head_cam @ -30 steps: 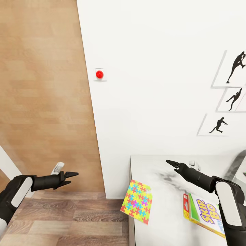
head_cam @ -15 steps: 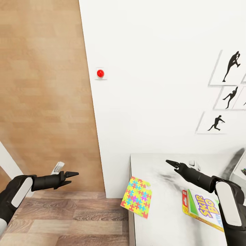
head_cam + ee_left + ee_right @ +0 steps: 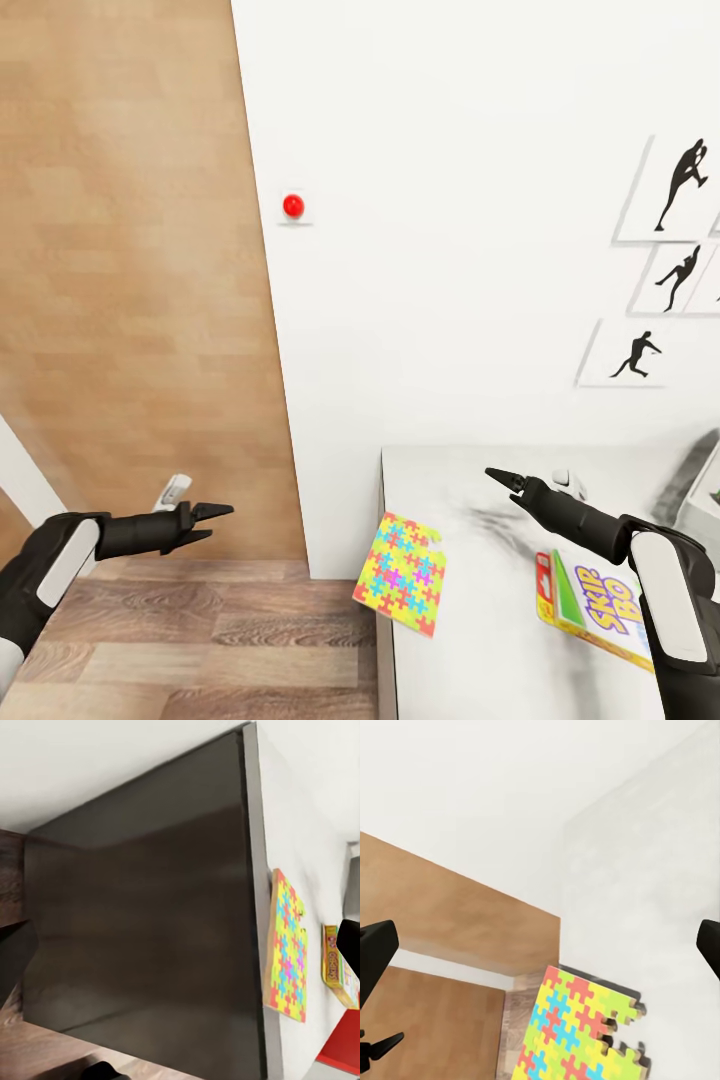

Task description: Put all the toys in the child's room - the three board games (two on the bed and one on the table), the two jigsaw puzzles on the table, and the tennis ball on the table - inside the toy box on the table in the child's room.

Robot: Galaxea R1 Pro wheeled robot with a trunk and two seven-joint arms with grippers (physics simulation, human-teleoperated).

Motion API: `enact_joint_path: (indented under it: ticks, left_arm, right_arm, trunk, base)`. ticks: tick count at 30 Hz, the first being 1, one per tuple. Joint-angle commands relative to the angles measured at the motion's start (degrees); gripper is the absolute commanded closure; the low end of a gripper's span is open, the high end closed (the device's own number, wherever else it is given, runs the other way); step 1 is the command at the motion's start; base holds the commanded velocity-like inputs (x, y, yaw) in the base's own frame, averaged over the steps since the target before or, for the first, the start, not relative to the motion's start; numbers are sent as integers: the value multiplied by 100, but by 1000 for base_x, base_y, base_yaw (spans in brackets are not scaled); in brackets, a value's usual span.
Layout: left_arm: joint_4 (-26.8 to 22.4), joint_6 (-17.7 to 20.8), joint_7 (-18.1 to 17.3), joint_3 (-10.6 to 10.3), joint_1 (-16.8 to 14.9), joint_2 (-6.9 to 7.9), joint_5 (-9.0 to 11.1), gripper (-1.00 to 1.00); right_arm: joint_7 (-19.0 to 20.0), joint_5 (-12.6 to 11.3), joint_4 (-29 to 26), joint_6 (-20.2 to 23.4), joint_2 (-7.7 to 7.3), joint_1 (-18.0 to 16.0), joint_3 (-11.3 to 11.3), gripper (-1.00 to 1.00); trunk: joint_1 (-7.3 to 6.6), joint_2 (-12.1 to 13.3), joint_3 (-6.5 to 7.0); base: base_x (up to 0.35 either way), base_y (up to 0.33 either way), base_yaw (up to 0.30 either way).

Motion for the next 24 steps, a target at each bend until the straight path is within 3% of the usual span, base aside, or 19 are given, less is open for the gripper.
enact_joint_path:
  ticks: [1,8,16,19,24]
  left_arm:
    - [-1,21,-36,5,-4,-14,-30,-100]
    - [-2,21,-36,1,-4,-112,-33,-100]
    - [-4,21,-28,-6,-4,-253,-41,-100]
    - [-5,21,-17,-20,-5,-391,-64,-100]
    - [-4,8,42,-191,-4,-831,-109,-100]
  right_arm:
    - [57,55,0,26,1,-7,-9,-100]
    - [60,57,1,26,-5,-4,-9,-100]
    - [67,48,1,26,-8,-7,-89,-100]
    - [93,40,1,26,-8,-4,-188,-100]
    - [260,29,1,26,-8,45,-332,-100]
  trunk:
    - [23,-46,-17]
    - [177,-326,-84]
    - [177,-326,-11]
    - [177,-326,9]
    - [177,-326,20]
  base:
    - [0,0,0]
    - [0,0,0]
    - [0,0,0]
    - [0,0,0]
    - [0,0,0]
